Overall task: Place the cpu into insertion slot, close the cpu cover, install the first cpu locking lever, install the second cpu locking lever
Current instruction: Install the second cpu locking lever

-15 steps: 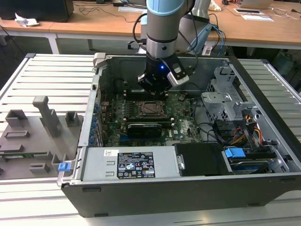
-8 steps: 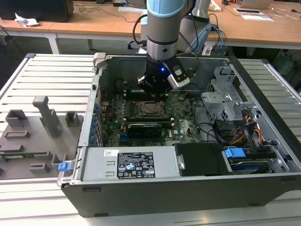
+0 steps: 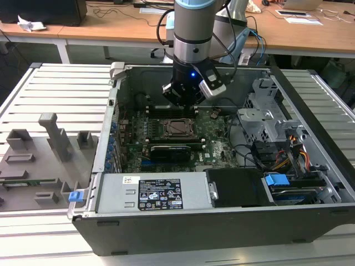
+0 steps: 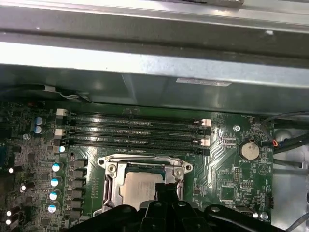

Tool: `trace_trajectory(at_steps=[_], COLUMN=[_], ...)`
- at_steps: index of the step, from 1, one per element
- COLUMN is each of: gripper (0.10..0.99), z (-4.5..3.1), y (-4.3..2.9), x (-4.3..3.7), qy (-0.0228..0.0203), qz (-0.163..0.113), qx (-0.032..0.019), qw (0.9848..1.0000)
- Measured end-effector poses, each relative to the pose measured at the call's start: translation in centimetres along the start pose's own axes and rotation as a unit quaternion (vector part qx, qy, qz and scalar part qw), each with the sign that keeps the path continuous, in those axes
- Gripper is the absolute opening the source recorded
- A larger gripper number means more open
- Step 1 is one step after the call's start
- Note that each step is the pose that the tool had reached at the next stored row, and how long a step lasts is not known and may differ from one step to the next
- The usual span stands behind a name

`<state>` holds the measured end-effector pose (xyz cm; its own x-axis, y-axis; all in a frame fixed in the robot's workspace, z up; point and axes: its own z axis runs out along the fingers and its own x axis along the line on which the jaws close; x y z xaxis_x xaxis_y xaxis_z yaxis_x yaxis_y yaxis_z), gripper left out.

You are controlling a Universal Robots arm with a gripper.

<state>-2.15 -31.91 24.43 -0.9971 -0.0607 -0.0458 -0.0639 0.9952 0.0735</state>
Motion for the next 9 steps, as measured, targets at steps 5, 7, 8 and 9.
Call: trace_trajectory(at_steps=[5,7,8,9], gripper=[0.106,0.106,0.106,0.106], z=[-0.09,-0.12,-0.13,-0.14], y=[-1.16,-1.53,-1.66,-1.78], x=[0.07,0.09,0.10,0.11], qy=[0.0001,0.0003,0.0003,0.0004], qz=[0.000,0.000,0.000,0.000], qx=[-0.0005,-0.0012,-0.0017,-0.0021], qw=[1.0000,1.0000,1.0000,1.0000])
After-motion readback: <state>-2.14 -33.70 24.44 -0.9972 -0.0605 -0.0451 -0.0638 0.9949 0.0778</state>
